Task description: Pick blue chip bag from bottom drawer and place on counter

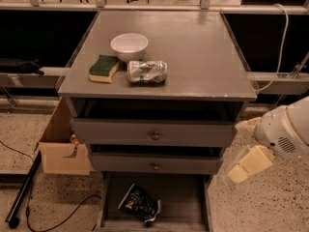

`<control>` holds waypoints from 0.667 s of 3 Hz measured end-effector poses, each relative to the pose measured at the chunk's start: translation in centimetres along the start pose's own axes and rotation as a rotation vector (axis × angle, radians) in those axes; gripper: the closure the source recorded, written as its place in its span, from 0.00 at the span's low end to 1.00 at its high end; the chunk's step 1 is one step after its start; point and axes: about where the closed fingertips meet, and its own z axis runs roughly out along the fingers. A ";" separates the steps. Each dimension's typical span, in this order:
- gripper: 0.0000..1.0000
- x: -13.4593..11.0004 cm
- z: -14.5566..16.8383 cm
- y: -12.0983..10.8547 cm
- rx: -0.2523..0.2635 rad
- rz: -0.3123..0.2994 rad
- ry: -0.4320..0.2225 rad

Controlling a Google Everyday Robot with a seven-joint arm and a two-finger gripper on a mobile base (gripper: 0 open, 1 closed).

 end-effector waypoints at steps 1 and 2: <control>0.00 0.8 2.0 -0.3 0.001 0.047 -0.052; 0.00 3.3 8.1 -0.8 -0.027 0.127 -0.162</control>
Offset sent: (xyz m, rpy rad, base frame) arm 0.0143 0.0338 -0.1686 0.3229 0.0173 -0.2138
